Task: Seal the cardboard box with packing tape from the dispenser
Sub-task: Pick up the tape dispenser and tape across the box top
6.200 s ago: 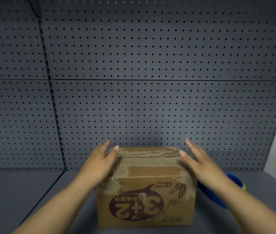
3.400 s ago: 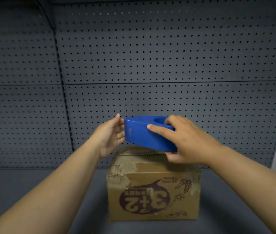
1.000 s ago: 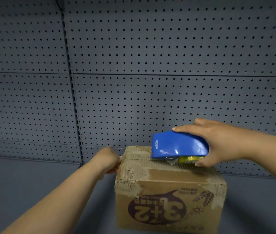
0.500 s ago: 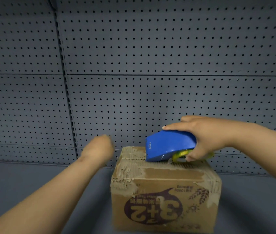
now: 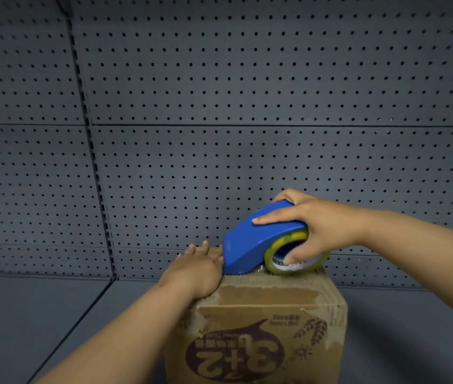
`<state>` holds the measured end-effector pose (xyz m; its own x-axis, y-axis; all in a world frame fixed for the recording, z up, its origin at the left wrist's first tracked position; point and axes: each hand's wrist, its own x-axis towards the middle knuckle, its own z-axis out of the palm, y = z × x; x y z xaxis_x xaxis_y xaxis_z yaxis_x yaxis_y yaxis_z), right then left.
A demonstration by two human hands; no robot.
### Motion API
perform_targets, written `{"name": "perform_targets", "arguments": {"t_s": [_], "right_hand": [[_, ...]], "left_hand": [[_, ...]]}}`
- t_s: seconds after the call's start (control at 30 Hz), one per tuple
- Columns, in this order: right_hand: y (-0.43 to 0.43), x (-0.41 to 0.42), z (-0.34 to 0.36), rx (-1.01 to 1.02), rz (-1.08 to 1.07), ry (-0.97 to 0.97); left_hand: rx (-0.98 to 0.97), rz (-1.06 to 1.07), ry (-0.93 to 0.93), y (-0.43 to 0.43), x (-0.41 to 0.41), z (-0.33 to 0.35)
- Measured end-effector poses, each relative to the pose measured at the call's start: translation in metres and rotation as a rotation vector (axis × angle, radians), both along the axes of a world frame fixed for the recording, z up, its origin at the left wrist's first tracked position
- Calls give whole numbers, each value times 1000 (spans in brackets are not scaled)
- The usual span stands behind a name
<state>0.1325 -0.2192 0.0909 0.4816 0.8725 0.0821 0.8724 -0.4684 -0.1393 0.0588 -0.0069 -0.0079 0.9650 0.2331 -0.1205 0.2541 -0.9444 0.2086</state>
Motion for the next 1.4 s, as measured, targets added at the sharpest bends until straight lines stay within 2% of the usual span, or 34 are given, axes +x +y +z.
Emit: {"name": "perform_targets", "arguments": {"t_s": [0.1,0.27,0.5,0.7,0.87,1.0,1.17,1.27,1.4], "right_hand": [[-6,7,-1,-61,-11,-10],[-22,12,-1,-58,-56,45],[-45,28,2,-64,-11,77],[-103,46,7,-92,-46,116],[-156,63,5,-12,-117,135],[-161,69,-9,-77,-99,181],[-158,72,-21,-63,-86,174],[-158,71,-23,-66,-92,165],[-153,67,-21,-77,-112,145]], "left_hand": [[6,0,-6,1,1,-3],[-13,15,-4,-1,0,-1],[6,27,-4,-6,-4,1],[-9,60,27,-7,-3,3],[-7,64,39,-9,-3,5],[6,70,42,-10,-4,7],[-14,117,40,-13,-6,8],[88,166,-17,-16,-10,10],[437,98,-154,-38,-9,20]]}}
